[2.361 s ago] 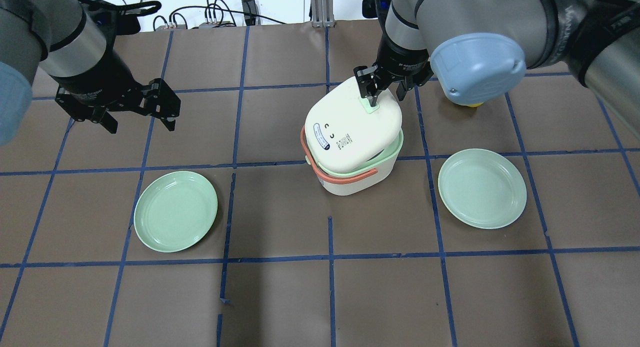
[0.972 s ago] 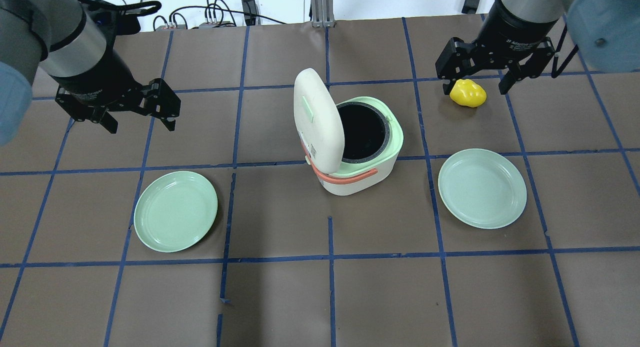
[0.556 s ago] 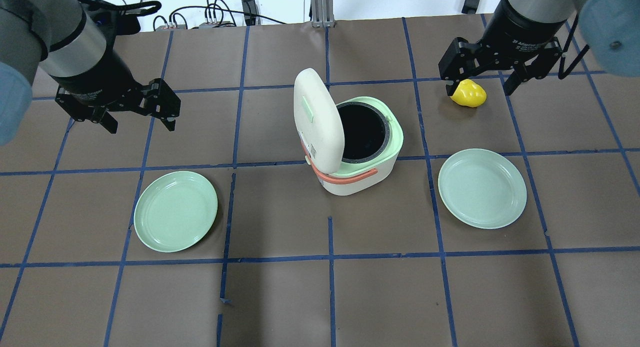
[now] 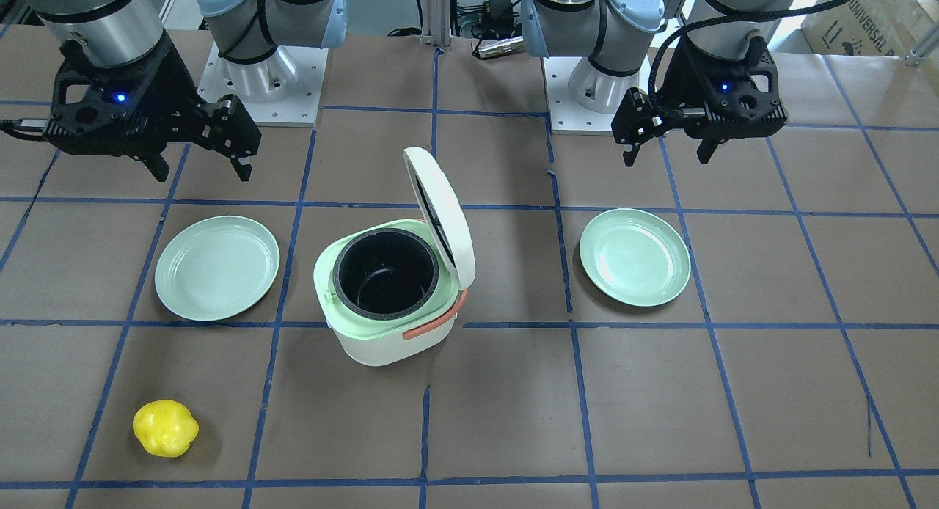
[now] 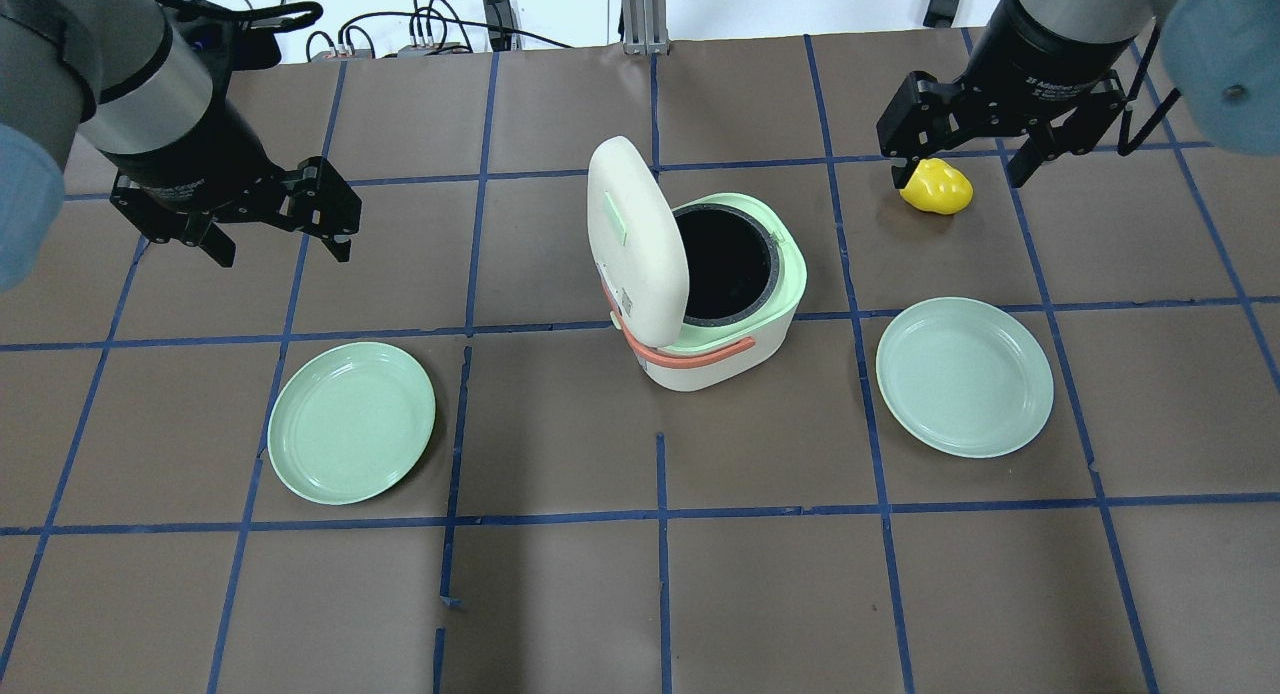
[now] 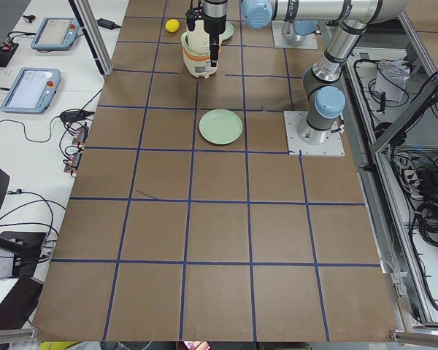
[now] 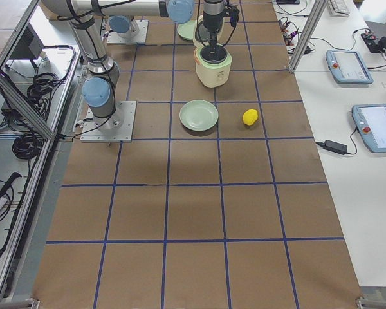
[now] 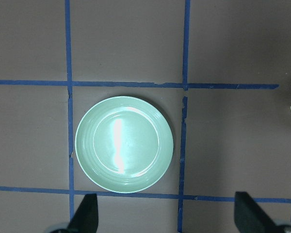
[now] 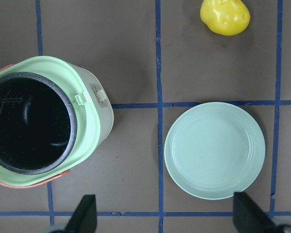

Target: Press rice cooker button

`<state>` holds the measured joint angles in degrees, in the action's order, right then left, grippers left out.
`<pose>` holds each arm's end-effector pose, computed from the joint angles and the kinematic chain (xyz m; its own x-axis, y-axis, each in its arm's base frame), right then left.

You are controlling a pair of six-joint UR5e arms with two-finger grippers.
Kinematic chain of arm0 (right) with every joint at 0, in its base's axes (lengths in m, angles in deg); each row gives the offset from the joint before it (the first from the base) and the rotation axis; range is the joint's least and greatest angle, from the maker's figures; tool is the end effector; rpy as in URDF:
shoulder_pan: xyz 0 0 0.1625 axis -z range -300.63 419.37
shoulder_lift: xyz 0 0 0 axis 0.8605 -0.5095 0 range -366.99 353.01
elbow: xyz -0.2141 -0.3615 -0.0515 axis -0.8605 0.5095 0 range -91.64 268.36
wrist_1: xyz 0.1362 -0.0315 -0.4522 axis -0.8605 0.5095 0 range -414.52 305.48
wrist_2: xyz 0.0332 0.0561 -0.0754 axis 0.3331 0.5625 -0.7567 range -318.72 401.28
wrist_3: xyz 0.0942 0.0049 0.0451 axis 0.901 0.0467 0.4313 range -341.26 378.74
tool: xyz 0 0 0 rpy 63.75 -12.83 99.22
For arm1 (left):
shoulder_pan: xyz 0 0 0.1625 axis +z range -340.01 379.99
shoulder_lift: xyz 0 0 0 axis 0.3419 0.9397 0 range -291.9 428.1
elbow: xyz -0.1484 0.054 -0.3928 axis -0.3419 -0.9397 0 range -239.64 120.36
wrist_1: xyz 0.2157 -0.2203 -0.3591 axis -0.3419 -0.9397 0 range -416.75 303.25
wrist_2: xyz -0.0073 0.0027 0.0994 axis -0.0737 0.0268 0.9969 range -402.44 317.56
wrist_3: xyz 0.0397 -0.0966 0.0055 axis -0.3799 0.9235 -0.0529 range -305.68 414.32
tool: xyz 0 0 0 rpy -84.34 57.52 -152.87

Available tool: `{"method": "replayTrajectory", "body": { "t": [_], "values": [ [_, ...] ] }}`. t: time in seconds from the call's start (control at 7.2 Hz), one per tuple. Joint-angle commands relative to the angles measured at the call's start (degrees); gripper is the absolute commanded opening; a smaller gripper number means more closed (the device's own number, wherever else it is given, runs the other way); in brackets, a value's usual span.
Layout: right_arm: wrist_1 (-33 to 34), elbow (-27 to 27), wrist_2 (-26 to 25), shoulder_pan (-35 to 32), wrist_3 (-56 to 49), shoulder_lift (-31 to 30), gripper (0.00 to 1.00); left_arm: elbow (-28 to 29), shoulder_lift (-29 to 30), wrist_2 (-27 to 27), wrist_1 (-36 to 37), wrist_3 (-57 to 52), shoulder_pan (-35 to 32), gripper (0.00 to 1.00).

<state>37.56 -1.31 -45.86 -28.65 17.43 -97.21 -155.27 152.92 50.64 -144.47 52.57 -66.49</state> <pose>0.1191 -0.5613 0.4904 -0.9988 0.0093 -0.0487 0.0116 0.9988 -0.0472 -0.0956 -0.5257 0.4794 -0.9980 -0.0324 -0.0547 -0.0308 0.9991 -0.0306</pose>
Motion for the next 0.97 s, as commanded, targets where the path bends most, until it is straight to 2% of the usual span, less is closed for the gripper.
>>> {"method": "replayTrajectory", "body": {
  "t": [0.0, 0.83],
  "values": [
    [-0.1, -1.3, 0.0, -0.2, -0.2, -0.5, 1.00, 0.0, 0.0, 0.0, 0.0, 0.0, 0.0, 1.00],
    [0.6, -2.3, 0.0, -0.2, -0.1, -0.4, 1.00, 0.0, 0.0, 0.0, 0.0, 0.0, 0.0, 1.00]
  ]
}}
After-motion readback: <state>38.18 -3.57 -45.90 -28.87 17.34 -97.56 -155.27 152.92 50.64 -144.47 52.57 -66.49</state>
